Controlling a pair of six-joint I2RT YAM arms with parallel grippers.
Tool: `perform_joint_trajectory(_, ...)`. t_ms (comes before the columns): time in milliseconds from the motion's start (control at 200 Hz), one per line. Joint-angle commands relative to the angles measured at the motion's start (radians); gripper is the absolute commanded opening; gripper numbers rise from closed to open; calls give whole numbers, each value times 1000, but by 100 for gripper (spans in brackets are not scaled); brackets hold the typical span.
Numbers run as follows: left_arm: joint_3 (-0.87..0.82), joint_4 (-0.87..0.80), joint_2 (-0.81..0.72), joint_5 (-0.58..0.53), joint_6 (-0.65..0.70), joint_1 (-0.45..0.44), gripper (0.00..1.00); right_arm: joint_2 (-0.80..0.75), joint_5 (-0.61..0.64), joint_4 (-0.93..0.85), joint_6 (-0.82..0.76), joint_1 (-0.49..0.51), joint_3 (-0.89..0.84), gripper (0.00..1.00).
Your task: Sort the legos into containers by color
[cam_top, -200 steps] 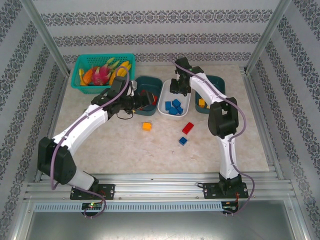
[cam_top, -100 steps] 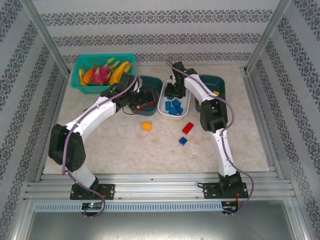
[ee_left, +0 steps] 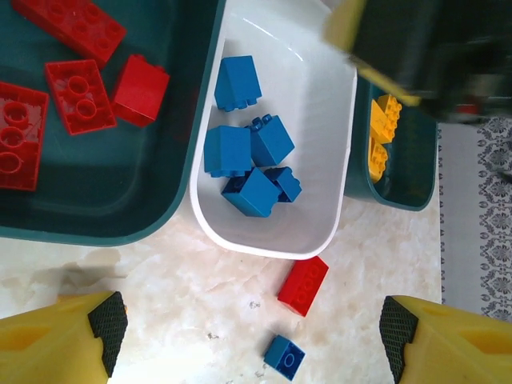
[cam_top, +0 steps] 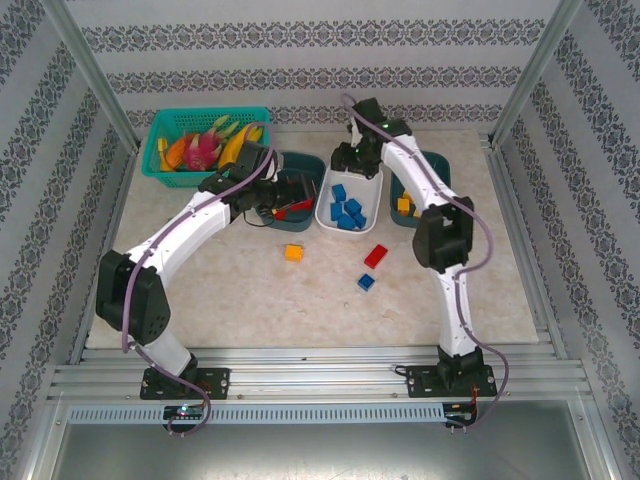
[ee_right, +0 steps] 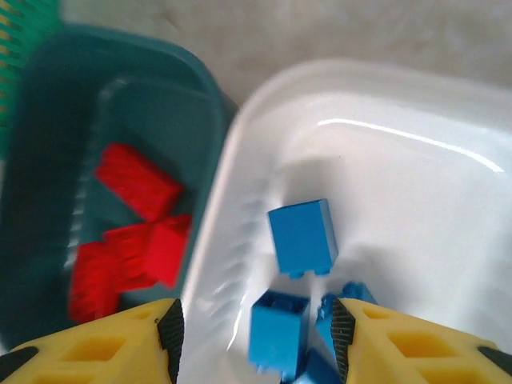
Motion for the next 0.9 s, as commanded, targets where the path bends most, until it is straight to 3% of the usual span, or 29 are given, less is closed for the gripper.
perform_joint_trajectory(0, 20, -82, -66, -17, 81, -38, 83, -220, 45, 31, 19, 18, -135, 54)
perform_joint_trajectory(215, 32, -149, -27, -79, 197, -166, 80, -664, 42, 157, 124, 44, -686, 54)
perform_joint_trajectory(470, 133, -160, 162, -174, 256, -346, 76, -1166, 134, 72, 255, 113, -1192, 54)
perform_joint_trajectory(659, 274, -188, 348, -266, 292, -443, 75, -1429, 113, -63, 346, 106, -1359, 59)
perform_joint_trajectory(894, 524, -291, 593, -419, 308, -505, 74, -1512, 66, -182, 379, 94, -1373, 65)
